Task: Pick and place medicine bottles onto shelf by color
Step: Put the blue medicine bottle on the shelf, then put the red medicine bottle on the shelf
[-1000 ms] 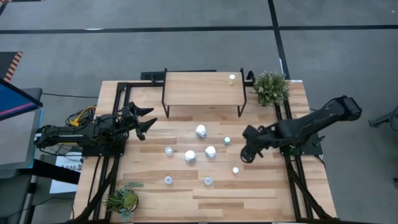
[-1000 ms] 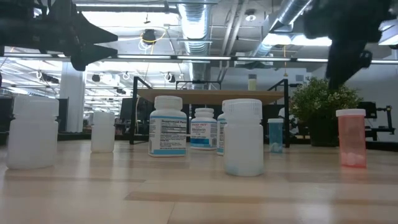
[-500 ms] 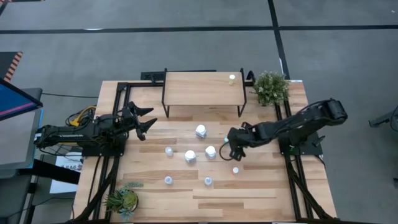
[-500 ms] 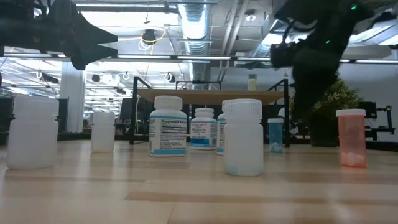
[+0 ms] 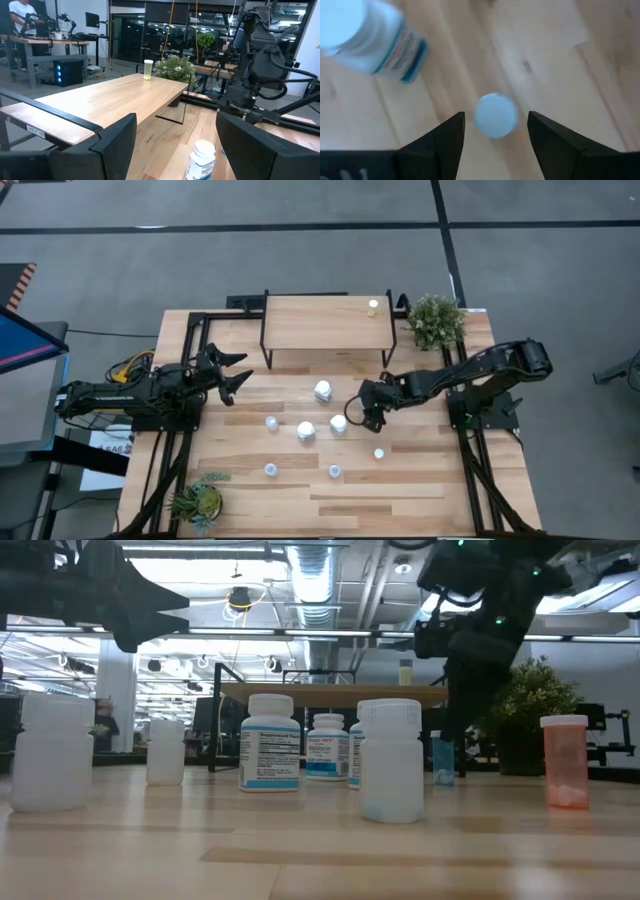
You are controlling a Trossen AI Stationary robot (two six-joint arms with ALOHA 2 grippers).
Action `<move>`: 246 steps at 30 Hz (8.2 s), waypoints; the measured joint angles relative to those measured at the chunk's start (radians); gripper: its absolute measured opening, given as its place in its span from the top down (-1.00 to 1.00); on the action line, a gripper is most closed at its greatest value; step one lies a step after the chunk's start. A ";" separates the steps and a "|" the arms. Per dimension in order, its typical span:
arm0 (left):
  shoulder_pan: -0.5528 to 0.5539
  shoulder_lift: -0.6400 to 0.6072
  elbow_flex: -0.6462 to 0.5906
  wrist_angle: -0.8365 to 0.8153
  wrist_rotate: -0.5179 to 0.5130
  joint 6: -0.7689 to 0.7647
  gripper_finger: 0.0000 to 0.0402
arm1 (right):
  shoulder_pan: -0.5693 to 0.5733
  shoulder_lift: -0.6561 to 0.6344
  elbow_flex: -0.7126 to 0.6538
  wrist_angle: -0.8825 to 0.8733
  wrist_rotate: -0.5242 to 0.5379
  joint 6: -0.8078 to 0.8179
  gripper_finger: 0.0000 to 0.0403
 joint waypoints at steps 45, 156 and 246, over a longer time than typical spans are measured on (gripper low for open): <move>0.000 0.000 0.000 0.000 0.000 0.012 -0.30 | -0.020 -0.001 0.001 0.045 -0.046 -0.109 0.44; 0.000 -0.002 0.000 0.008 0.015 0.041 -0.30 | -0.620 0.066 0.917 -0.704 -0.080 -0.394 -0.11; 0.000 -0.002 0.000 0.007 0.045 0.040 -0.30 | 0.388 0.154 0.140 -0.130 -0.101 0.278 -0.45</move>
